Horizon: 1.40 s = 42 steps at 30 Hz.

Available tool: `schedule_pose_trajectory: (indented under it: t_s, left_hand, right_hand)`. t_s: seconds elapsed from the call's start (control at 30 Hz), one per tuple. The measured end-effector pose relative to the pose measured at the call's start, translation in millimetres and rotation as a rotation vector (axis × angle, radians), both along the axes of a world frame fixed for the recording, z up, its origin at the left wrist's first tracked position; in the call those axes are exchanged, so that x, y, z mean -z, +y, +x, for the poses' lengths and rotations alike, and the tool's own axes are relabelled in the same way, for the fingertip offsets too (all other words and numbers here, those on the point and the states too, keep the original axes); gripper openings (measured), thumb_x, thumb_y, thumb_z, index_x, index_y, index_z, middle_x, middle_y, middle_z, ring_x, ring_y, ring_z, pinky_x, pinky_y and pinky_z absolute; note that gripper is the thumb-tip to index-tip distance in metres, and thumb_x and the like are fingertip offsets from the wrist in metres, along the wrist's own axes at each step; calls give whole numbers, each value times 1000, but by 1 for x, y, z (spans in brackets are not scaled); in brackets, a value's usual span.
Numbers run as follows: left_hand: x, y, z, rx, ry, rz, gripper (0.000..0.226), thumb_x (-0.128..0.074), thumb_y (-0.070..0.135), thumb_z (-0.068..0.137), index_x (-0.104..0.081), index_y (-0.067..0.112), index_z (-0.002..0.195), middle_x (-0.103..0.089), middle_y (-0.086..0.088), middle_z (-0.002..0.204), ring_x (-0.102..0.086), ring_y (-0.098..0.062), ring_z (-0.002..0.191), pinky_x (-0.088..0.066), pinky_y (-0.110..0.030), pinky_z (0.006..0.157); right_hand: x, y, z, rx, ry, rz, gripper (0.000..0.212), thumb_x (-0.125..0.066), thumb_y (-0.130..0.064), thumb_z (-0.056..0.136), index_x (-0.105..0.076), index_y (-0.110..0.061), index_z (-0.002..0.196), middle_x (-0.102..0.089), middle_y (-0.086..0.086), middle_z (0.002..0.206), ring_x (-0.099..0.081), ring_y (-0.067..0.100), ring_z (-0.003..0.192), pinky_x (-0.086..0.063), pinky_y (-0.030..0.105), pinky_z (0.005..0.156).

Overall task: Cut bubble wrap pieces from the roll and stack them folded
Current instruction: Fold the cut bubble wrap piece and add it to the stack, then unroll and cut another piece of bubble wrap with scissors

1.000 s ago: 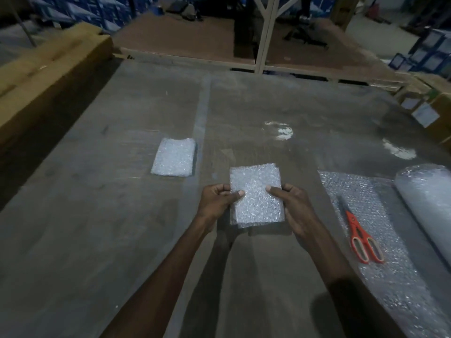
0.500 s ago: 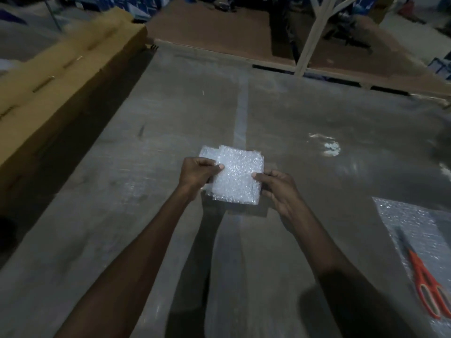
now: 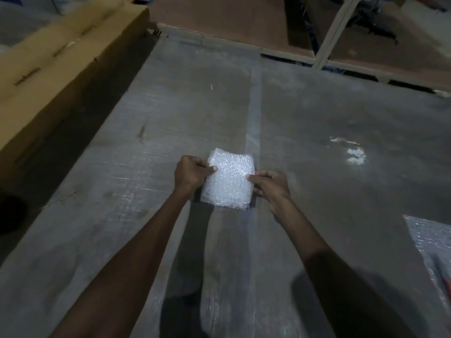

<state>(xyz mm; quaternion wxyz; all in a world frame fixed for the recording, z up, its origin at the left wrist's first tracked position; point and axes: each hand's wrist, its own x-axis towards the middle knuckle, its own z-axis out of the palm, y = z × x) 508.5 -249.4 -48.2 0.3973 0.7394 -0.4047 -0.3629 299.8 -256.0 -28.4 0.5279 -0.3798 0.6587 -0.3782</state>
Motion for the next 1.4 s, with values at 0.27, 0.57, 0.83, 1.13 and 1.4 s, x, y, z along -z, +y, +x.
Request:
schedule_pose_trajectory:
  t_s: [0.27, 0.57, 0.83, 1.13, 1.4]
  left_hand:
    - [2, 22, -7, 73, -429, -342, 36, -64, 40, 93, -69, 18, 121, -68, -3, 120, -64, -25, 106, -53, -39, 87]
    - [30, 27, -12, 620, -776, -202, 73, -6, 47, 97, -36, 11, 153, -30, -5, 162, -19, -26, 152, -13, -55, 119]
    - [42, 33, -4, 644, -886, -121, 71, -3, 50, 99, -14, 16, 160, -9, 0, 167, -5, -22, 154, -1, -59, 119]
    - [-4, 60, -21, 550, -789, -201, 69, -14, 47, 100, -9, 13, 160, -5, -2, 168, -1, -22, 154, 1, -58, 119]
    - [4, 165, -98, 594, -636, -292, 68, -13, 50, 101, -14, 14, 159, -8, -2, 167, 6, -13, 151, 5, -50, 120]
  right_hand:
    - [-10, 13, 5, -20, 515, -252, 35, -80, -34, 87, -71, -13, 113, -73, -2, 105, -66, 13, 89, -41, 8, 58]
    - [34, 20, 27, -577, 850, -543, 54, -48, -24, 106, -38, 0, 153, -32, 16, 163, -25, 30, 154, -19, 38, 125]
    - [50, 23, 15, -733, 982, -462, 63, -27, -42, 110, -8, -13, 164, 0, 3, 172, 1, 19, 158, -4, 44, 127]
    - [-1, 45, -12, -737, 866, -514, 71, -31, -52, 108, -9, -14, 164, -6, 2, 172, -6, 17, 158, -11, 43, 126]
    - [-9, 159, -115, -631, 915, -448, 66, -33, -49, 107, -24, -12, 161, -23, 7, 168, -21, 23, 155, -26, 47, 123]
